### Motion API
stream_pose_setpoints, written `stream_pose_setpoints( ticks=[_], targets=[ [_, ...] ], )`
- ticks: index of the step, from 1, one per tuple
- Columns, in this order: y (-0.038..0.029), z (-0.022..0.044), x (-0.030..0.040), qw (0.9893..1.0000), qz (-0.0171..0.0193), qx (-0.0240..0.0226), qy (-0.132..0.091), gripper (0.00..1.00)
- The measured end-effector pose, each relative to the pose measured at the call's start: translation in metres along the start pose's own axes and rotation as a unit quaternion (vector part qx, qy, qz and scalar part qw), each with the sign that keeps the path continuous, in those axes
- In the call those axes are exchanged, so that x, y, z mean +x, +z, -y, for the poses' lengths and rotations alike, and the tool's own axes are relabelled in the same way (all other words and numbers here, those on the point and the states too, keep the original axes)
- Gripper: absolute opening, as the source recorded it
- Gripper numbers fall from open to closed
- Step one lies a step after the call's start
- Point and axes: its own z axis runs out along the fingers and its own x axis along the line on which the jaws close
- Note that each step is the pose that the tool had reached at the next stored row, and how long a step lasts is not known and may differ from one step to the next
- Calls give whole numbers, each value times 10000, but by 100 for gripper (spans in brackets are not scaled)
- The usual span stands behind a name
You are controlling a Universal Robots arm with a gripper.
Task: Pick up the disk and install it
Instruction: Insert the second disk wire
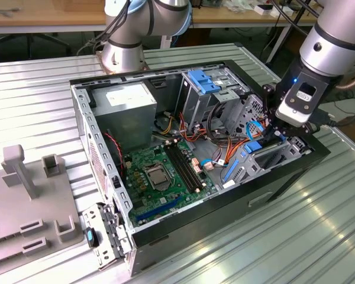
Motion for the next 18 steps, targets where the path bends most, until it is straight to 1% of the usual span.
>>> stream_pose_setpoints(
  ticks=[4,5,6,7,9,10,13,18],
  targets=[
    [-8,-1,1,10000,6,-1,50,16],
    [-7,0,20,10000,5,-1,52,16],
    [-7,1,18,10000,-55,-1,63,16],
    [-8,-2,-5,9999,-107,0,69,16],
    [-8,-2,-21,9999,-111,1,70,16],
    [-9,-2,-25,9999,-118,1,71,16],
    [-8,-2,-28,9998,-156,1,75,16],
    [-8,-2,-41,9998,-164,1,76,16]
  ],
)
